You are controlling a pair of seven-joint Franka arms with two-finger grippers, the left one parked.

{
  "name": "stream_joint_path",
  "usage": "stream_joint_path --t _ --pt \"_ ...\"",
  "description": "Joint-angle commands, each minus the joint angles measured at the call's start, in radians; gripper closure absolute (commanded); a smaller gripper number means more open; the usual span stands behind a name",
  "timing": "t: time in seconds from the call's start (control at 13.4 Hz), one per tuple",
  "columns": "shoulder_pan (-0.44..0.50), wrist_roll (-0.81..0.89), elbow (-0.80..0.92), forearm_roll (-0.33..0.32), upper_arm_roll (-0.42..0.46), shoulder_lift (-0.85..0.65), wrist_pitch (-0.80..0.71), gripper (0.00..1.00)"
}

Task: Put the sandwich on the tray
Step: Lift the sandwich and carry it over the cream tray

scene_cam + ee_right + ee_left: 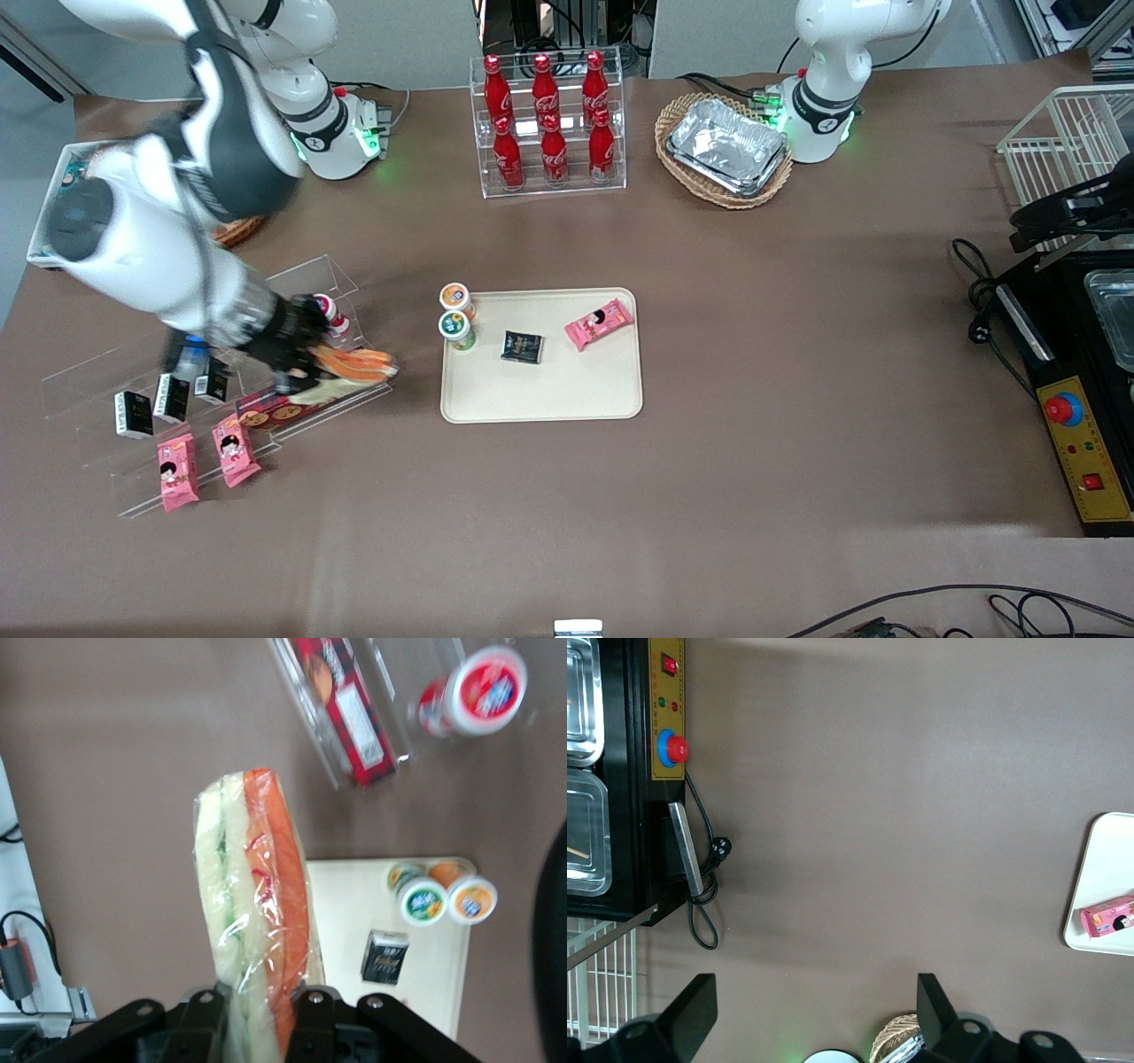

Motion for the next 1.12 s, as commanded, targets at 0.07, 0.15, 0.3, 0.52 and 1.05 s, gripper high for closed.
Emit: stream_joint_path --t 0.07,0.15,0.3,0.52,1.05 --pt "0.147 0.251 0.109 -0.090 -0.009 0.195 0.106 1.00" --pt "0.176 0.295 0.132 -0.110 -0.009 0.239 0.145 1.00" --pt "0.237 0.395 0.199 -0.151 -0.012 0.340 0.195 1.00" --pt "0.285 0.467 0.229 -0.181 -0.012 0.443 0.290 1.00" --pt "0.346 0.558 0.227 -0.178 -0.010 0.562 0.410 1.00"
